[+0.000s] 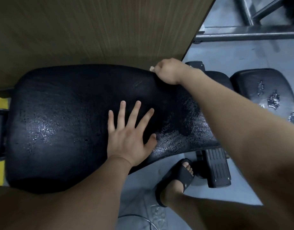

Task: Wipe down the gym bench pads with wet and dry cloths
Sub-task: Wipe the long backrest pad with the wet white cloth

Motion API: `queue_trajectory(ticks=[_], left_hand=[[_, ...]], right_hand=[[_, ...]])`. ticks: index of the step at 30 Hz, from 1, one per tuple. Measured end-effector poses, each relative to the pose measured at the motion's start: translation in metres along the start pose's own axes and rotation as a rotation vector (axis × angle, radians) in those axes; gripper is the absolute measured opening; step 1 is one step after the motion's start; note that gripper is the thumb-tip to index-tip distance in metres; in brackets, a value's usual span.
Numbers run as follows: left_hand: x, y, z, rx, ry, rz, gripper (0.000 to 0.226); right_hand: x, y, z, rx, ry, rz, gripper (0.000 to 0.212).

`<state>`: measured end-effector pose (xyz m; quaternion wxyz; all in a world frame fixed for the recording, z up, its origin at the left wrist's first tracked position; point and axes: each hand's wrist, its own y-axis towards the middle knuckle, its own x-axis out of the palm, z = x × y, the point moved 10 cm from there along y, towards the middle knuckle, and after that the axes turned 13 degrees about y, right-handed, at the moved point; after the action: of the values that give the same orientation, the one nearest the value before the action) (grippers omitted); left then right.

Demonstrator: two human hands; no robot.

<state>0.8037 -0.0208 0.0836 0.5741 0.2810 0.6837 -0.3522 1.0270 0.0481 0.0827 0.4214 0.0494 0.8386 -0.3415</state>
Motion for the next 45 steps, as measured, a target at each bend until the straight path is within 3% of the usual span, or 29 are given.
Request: queue_trajectory(ticks=[4,7,15,17,21,24,26,30,33,35,38,40,42,45], left_hand=[[0.001,-0.001,-0.002,-0.007,0.006,0.015,0.073],[0.001,0.000,-0.002,-0.011,-0.006,0.023,0.073],[0.001,-0.001,-0.002,-0.015,0.023,0.034,0.074],[0.001,-0.001,-0.002,-0.018,0.010,0.048,0.073],[-0.001,-0.001,-0.003,-0.025,0.005,0.064,0.074],[-0.001,0.000,-0.002,-0.026,-0.005,0.066,0.074],[0.001,-0.001,-0.002,-0.027,0.017,0.061,0.074],[0.001,-0.001,-0.002,-0.038,0.023,0.065,0.074],[0.002,-0.002,-0.003,-0.041,0.025,0.067,0.073],[0.002,-0.002,-0.003,-0.046,0.016,0.076,0.073],[0.000,-0.002,-0.002,-0.048,0.000,0.085,0.073],[0.000,-0.002,-0.002,-0.045,-0.008,0.087,0.073],[0.001,-0.002,-0.003,-0.051,-0.003,0.085,0.073],[0.002,-0.003,-0.004,-0.061,0.016,0.082,0.073]], right_hand=[[-0.038,-0.021,0.073,0.142,-0.120,0.089,0.059],[-0.057,-0.029,0.112,0.273,-0.158,0.125,0.055],[-0.024,-0.013,0.053,0.141,-0.043,0.099,0.047],[-0.031,-0.019,0.070,0.123,-0.047,0.126,0.049],[-0.064,-0.034,0.137,0.306,-0.045,0.199,0.053],[-0.067,-0.035,0.145,0.336,-0.023,0.214,0.049],[-0.060,-0.033,0.124,0.296,0.012,0.236,0.047],[-0.030,-0.036,0.066,-0.002,-0.003,0.296,0.034],[-0.030,-0.060,0.070,-0.161,-0.004,0.397,0.021],[-0.046,-0.073,0.109,-0.027,-0.004,0.455,0.031],[-0.065,-0.086,0.156,0.210,0.038,0.541,0.028],[-0.060,-0.089,0.143,0.208,0.052,0.598,0.029],[-0.036,-0.085,0.104,0.031,0.046,0.615,0.034],[0.000,-0.083,0.069,-0.229,0.000,0.513,0.048]])
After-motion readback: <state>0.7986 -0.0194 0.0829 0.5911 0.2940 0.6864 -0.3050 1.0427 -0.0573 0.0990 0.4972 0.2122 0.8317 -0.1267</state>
